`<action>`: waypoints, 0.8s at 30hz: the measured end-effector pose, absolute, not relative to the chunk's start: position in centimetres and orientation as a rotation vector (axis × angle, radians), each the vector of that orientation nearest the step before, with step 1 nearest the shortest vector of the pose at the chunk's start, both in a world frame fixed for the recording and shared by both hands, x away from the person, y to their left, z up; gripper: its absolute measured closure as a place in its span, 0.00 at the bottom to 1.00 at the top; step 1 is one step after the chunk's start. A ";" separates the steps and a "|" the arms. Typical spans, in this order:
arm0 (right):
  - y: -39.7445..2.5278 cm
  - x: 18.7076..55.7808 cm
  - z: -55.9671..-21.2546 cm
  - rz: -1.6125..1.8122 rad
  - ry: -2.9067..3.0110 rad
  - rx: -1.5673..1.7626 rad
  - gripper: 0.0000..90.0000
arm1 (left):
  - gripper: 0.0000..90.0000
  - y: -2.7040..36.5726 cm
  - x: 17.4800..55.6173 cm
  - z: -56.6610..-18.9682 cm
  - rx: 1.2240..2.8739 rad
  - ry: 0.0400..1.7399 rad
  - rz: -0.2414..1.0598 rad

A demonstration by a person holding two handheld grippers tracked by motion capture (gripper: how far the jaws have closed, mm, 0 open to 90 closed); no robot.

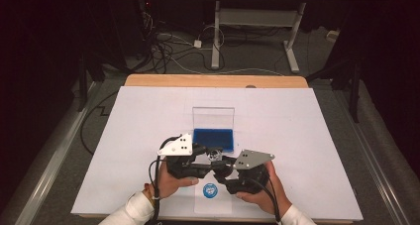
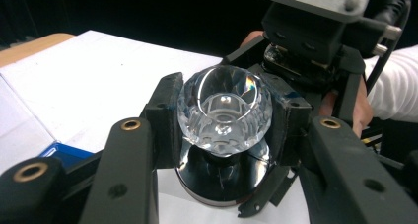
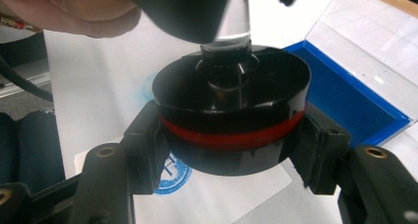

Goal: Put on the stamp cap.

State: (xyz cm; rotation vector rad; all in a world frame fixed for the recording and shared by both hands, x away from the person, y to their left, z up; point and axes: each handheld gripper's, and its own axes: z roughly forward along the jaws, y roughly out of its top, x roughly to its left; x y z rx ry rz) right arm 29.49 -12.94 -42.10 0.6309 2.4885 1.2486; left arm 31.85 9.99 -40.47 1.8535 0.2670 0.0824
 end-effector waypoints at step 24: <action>-12.5 29.1 -42.0 1.156 2.519 0.569 0.43 | 0.60 9.5 32.0 -40.8 1.887 0.263 0.020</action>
